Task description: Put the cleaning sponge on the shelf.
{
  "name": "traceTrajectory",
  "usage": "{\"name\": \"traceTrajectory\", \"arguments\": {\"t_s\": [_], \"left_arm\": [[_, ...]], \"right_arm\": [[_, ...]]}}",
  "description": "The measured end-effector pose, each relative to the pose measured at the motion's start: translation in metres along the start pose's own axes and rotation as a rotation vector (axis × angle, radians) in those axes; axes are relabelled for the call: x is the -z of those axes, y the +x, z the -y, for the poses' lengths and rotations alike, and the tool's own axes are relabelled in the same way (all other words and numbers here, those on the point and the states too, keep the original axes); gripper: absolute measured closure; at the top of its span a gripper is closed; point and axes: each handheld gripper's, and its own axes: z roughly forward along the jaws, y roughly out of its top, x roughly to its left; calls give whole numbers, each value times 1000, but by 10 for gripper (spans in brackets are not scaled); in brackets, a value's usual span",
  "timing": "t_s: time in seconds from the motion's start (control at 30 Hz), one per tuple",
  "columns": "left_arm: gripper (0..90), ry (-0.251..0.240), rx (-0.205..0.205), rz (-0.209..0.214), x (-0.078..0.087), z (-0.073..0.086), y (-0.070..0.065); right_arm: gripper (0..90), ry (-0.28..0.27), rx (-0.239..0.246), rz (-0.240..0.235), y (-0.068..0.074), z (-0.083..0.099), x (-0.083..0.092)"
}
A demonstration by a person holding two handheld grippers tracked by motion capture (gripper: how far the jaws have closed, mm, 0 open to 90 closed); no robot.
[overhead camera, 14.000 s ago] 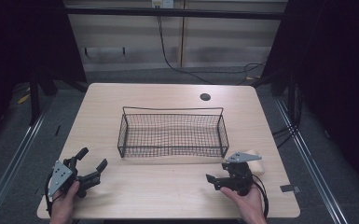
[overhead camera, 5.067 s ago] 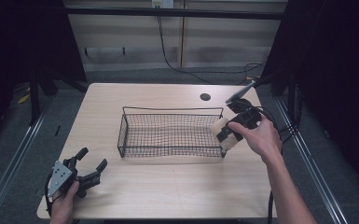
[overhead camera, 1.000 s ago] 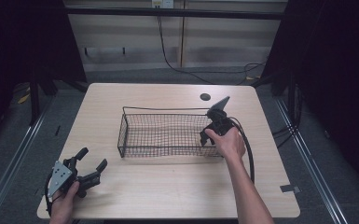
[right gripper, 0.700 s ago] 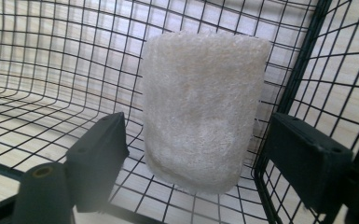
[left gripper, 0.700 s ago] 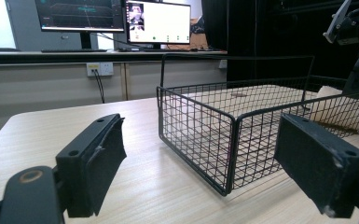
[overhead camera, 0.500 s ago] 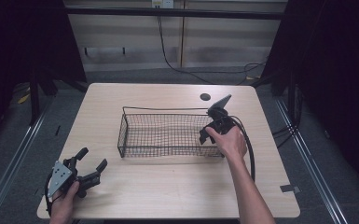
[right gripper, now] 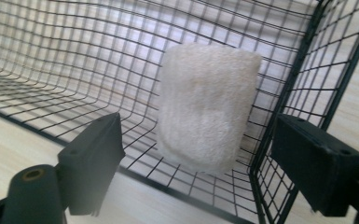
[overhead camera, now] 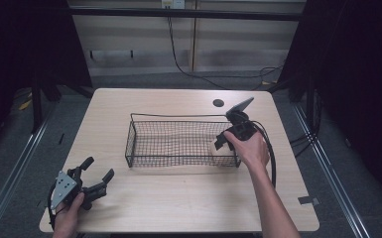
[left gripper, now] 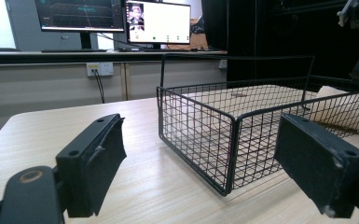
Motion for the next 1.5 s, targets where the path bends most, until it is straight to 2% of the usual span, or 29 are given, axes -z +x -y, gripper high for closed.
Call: {"name": "traceTrajectory", "arguments": {"t_s": [0.1, 0.4, 0.6, 0.63, 0.67, 0.7, 0.8, 0.83, 0.87, 0.9, 1.0, 1.1, 1.17, 1.23, 1.3, 1.37, 1.5], "left_arm": [[157, 0, 0, -1, 0, 0, 0], [157, 0, 0, -1, 0, 0, 0], [157, 0, 0, -1, 0, 0, 0], [157, -1, 0, -1, 0, 0, 0], [157, -1, 0, -1, 0, 0, 0], [157, 0, 0, -1, 0, 0, 0], [157, 0, 0, -1, 0, 0, 0], [157, 0, 0, -1, 0, 0, 0], [157, 0, 0, -1, 0, 0, 0], [157, 0, 0, -1, 0, 0, 0], [157, -1, 0, -1, 0, 0, 0], [157, 0, 0, -2, 0, 0, 0], [157, 0, -5, -3, 0, 0, 0], [157, 0, -5, -3, 0, 0, 0], [157, 0, -4, -3, 0, 0, 0], [157, 0, -4, -3, 0, 0, 0], [157, -1, -1, -6, 0, 0, 0]], "right_arm": [[183, -35, 29, -10, 1, 5, 7], [173, -96, 43, -23, -5, 17, 18], [174, -144, 78, -42, -3, 28, 23], [192, -180, 93, -13, -1, 32, 28], [192, -180, 93, -13, -1, 32, 28], [195, -210, 112, -16, 1, 36, 32], [195, -224, 115, -21, 3, 39, 36], [196, -243, 121, -36, 4, 43, 39], [196, -243, 121, -36, 4, 43, 39], [201, -249, 124, -59, 5, 49, 38], [204, -251, 137, -62, 6, 57, 35], [210, -264, 136, -86, 5, 65, 32], [211, -265, 145, -79, 6, 70, 29], [210, -276, 143, -100, 6, 76, 28], [206, -286, 152, -91, 6, 82, 26], [202, -302, 142, -114, 6, 89, 25], [201, -318, 158, -110, 10, 101, 23]]}}
